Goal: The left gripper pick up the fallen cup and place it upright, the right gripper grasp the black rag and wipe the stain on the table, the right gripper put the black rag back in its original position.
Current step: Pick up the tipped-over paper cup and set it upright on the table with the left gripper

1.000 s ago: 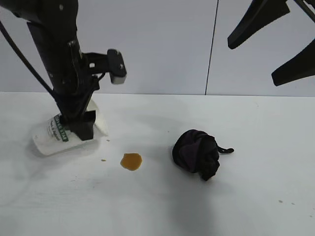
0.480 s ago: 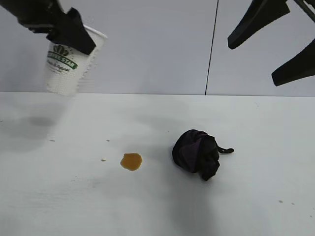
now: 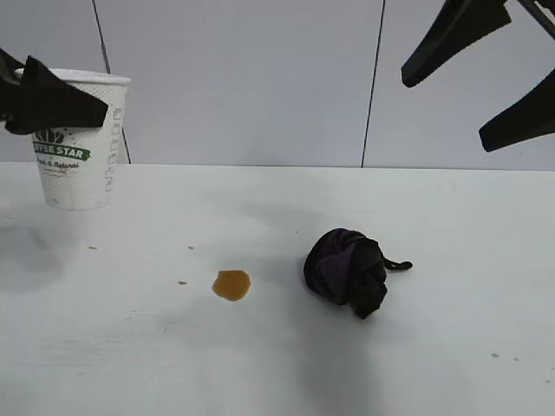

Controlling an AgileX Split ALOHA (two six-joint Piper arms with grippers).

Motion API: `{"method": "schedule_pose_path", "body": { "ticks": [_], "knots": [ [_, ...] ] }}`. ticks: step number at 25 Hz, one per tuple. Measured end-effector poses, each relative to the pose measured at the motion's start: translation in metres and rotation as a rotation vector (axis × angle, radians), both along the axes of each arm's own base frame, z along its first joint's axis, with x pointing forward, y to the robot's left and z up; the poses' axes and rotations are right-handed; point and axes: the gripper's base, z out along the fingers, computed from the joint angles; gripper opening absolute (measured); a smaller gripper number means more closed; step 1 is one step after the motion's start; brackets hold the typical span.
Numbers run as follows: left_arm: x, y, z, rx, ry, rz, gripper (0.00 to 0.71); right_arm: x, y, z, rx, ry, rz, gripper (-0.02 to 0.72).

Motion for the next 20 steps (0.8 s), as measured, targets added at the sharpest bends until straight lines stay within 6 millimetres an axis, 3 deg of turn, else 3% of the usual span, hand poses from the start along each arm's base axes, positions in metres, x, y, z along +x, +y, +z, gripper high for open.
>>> {"method": "schedule_pose_path", "body": {
  "ticks": [10, 16, 20],
  "knots": [
    [0.023, -0.005, -0.054, 0.014, 0.074, -0.117, 0.554, 0.000, -0.001, -0.001, -0.014, -0.003, 0.003, 0.566],
    [0.047, -0.008, -0.072, -0.005, 0.080, -0.152, 0.554, 0.001, -0.002, -0.001, -0.023, -0.009, 0.001, 0.566],
    [0.052, -0.007, -0.078, 0.045, 0.035, -0.186, 0.554, 0.002, -0.002, 0.000, -0.024, -0.027, -0.012, 0.566]
  ]
}}
